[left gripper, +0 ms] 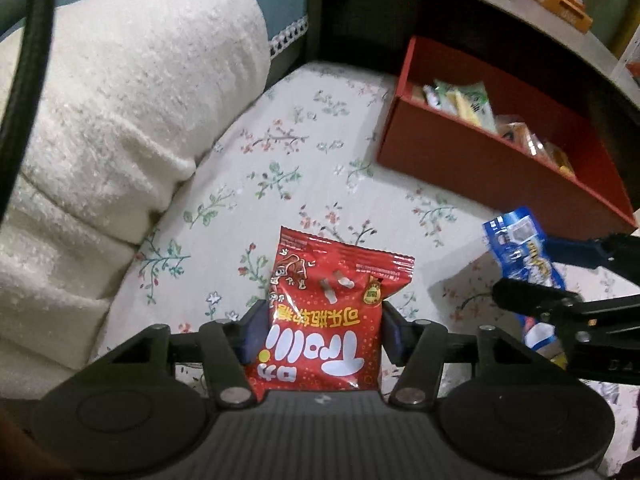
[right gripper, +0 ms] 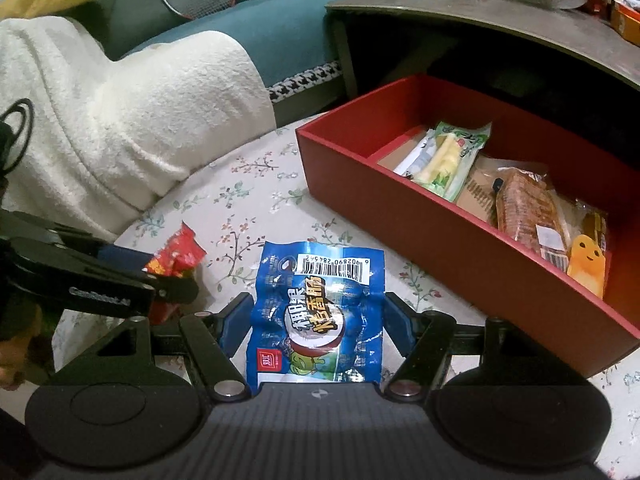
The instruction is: Organize snacks
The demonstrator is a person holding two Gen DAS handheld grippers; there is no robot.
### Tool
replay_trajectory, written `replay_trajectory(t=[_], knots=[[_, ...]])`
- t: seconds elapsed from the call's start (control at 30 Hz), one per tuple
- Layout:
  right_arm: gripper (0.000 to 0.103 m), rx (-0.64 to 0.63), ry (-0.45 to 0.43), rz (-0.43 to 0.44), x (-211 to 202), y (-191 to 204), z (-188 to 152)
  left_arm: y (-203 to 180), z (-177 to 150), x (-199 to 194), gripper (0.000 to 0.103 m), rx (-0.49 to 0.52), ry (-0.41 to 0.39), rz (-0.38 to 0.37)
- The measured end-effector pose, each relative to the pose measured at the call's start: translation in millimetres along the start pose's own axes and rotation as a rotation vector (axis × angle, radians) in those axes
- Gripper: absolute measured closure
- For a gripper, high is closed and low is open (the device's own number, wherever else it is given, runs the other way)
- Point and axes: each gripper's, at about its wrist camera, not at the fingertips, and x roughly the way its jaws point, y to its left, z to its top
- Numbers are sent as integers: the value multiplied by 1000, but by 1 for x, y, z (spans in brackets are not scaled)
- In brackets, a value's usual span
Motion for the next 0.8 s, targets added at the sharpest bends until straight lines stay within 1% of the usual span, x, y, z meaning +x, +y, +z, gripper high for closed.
replay_trajectory(t=[0.33, 0.63, 0.8], knots=[[28, -2, -20, -7, -7, 3, 3, -9, 3, -5, 53, 16, -44, 41], [28, 9, -47, -3, -16, 1, 7, -20, 8, -13, 53, 20, -78, 52], [28, 14, -77, 7, -25, 0, 12, -24, 12, -20, 53, 16, -106, 41]])
